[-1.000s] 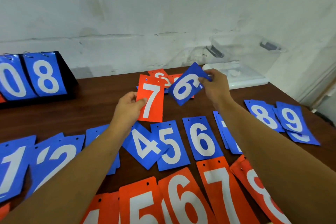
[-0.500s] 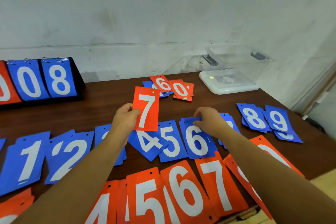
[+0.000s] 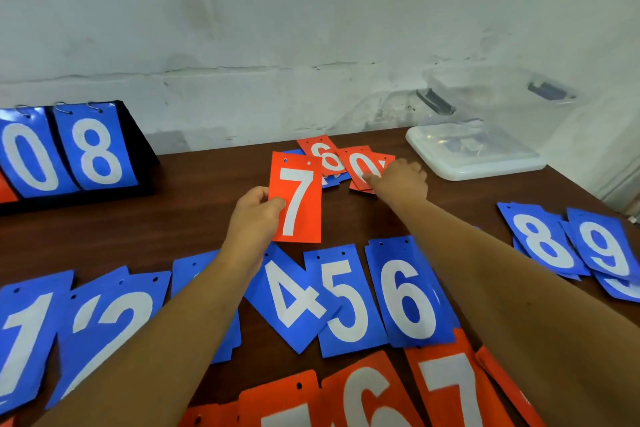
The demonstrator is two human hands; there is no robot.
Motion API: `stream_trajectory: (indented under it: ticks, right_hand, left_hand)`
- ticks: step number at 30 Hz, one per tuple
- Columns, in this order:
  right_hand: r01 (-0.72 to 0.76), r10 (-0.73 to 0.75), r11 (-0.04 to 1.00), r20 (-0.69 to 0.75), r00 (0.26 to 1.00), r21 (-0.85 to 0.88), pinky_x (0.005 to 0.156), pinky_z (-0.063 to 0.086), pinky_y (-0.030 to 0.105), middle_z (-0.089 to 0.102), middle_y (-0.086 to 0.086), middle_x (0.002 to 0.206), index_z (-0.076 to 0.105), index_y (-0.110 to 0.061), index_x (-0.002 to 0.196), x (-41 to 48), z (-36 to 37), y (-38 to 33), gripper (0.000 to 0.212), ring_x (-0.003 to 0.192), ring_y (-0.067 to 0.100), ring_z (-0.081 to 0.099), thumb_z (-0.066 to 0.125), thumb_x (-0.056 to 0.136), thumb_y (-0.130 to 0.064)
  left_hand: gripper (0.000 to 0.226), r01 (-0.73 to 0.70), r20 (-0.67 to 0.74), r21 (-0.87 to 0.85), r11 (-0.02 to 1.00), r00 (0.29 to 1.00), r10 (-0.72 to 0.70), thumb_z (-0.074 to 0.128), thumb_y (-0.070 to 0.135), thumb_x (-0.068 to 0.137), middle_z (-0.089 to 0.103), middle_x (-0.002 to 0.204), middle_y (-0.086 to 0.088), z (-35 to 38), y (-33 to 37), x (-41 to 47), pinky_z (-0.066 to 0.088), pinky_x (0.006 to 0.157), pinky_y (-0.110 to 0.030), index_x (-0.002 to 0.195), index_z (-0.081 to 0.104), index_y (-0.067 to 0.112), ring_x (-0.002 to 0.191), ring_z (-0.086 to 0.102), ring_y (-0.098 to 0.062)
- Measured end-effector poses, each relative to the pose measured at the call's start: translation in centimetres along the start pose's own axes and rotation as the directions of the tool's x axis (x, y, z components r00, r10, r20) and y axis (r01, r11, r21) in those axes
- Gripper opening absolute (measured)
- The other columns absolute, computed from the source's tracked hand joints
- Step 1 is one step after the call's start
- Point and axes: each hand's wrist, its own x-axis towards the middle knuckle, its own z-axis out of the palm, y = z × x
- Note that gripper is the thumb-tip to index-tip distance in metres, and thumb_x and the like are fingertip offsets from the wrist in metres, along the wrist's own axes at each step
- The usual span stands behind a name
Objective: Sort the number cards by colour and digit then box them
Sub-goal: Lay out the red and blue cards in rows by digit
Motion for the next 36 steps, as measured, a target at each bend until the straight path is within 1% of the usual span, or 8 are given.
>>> stream_trajectory:
  ticks: [5, 9, 13, 15, 19, 23, 27, 36]
  right_hand:
    - [-0.088, 0.084, 0.985, 0.033, 0.996, 0.147, 0.099, 0.042, 0.040, 0.047, 0.019, 0.135, 0.048, -0.006, 0.133, 2.3, 1.2, 0.0, 0.060, 0.124, 0.034, 0.047, 0.074, 0.082, -0.026]
    - [0.023, 0.003, 0.933, -0.073, 0.997, 0.358, 0.061, 0.044, 0.028, 0.060, 0.013, 0.085, 0.060, -0.004, 0.087, 1.9, 0.2, 1.4, 0.009, 0.075, 0.023, 0.056, 0.060, 0.085, -0.012]
    - [-0.035, 0.027, 0.687, 0.023, 0.999, 0.726, 0.064, 0.056, 0.031, 0.070, 0.008, 0.087, 0.064, -0.015, 0.081, -1.7, -2.9, 1.0, 0.008, 0.075, 0.017, 0.066, 0.061, 0.088, -0.013]
    - [-0.103, -0.064, 0.543, 0.164, 0.984, 0.833, 0.058, 0.055, 0.026, 0.073, 0.012, 0.091, 0.065, -0.012, 0.086, -4.9, -4.2, 0.4, 0.006, 0.069, 0.015, 0.066, 0.061, 0.090, -0.012]
    - [-0.191, -0.288, 0.363, 0.305, 0.908, 0.912, 0.074, 0.054, 0.041, 0.072, 0.019, 0.094, 0.066, -0.005, 0.090, -12.8, -5.9, 0.3, 0.006, 0.079, 0.028, 0.064, 0.063, 0.091, -0.010]
    - [-0.213, -0.269, 0.437, 0.353, 0.896, 0.874, 0.062, 0.054, 0.031, 0.075, 0.007, 0.087, 0.068, -0.012, 0.084, -20.0, -5.9, 0.8, 0.010, 0.078, 0.020, 0.069, 0.063, 0.092, -0.015]
    - [-0.178, -0.199, 0.554, 0.337, 0.920, 0.813, 0.066, 0.055, 0.029, 0.074, 0.002, 0.088, 0.068, -0.014, 0.085, -25.7, -5.5, 0.7, 0.011, 0.083, 0.016, 0.071, 0.063, 0.092, -0.020]
    - [-0.228, -0.280, 0.453, 0.380, 0.881, 0.862, 0.073, 0.062, 0.041, 0.075, 0.000, 0.090, 0.067, -0.022, 0.100, -34.8, -5.3, -0.3, 0.015, 0.080, 0.019, 0.074, 0.072, 0.087, -0.025]
  left_hand:
    - [0.022, 0.015, 0.000, 0.033, 0.999, 1.000, -0.015, 0.055, 0.031, 0.099, 0.065, 0.113, 0.003, -0.2, -0.3, 2.1, 0.057, 0.075, -0.033, 0.119, 0.058, 0.023, 0.097, 0.066, -0.016]
    - [0.016, 0.022, -0.002, 0.004, 1.000, 1.000, -0.022, 0.056, 0.030, 0.098, 0.066, 0.110, 0.003, -0.7, -0.9, 2.5, 0.057, 0.076, -0.034, 0.112, 0.060, 0.024, 0.095, 0.067, -0.016]
    - [0.013, 0.012, 0.000, -0.018, 1.000, 1.000, -0.012, 0.060, 0.031, 0.096, 0.068, 0.112, 0.001, -2.1, -0.6, 1.4, 0.058, 0.085, -0.042, 0.107, 0.061, 0.025, 0.097, 0.069, -0.019]
    - [0.017, 0.004, -0.005, -0.053, 0.999, 1.000, -0.005, 0.062, 0.026, 0.094, 0.069, 0.113, -0.004, -3.3, -0.3, 0.4, 0.058, 0.088, -0.047, 0.110, 0.063, 0.019, 0.097, 0.070, -0.024]
    - [0.017, -0.019, 0.011, -0.140, 0.990, 1.000, 0.021, 0.065, 0.020, 0.092, 0.073, 0.108, -0.007, -5.8, -0.1, -2.9, 0.059, 0.083, -0.046, 0.109, 0.066, 0.016, 0.093, 0.073, -0.027]
    - [0.015, -0.041, 0.097, -0.229, 0.973, 0.993, 0.065, 0.068, 0.020, 0.091, 0.077, 0.101, -0.004, -8.2, -0.4, -7.9, 0.061, 0.069, -0.036, 0.107, 0.069, 0.019, 0.089, 0.075, -0.023]
    - [0.027, -0.054, 0.149, -0.259, 0.964, 0.984, 0.095, 0.072, 0.024, 0.087, 0.076, 0.104, -0.005, -10.2, -1.7, -12.9, 0.059, 0.081, -0.045, 0.112, 0.066, 0.018, 0.096, 0.074, -0.029]
    - [0.031, -0.217, 0.125, -0.004, 0.976, 0.968, 0.216, 0.077, 0.025, 0.084, 0.078, 0.091, 0.008, -13.1, -3.8, -21.0, 0.063, 0.074, -0.040, 0.111, 0.062, 0.029, 0.082, 0.076, -0.014]
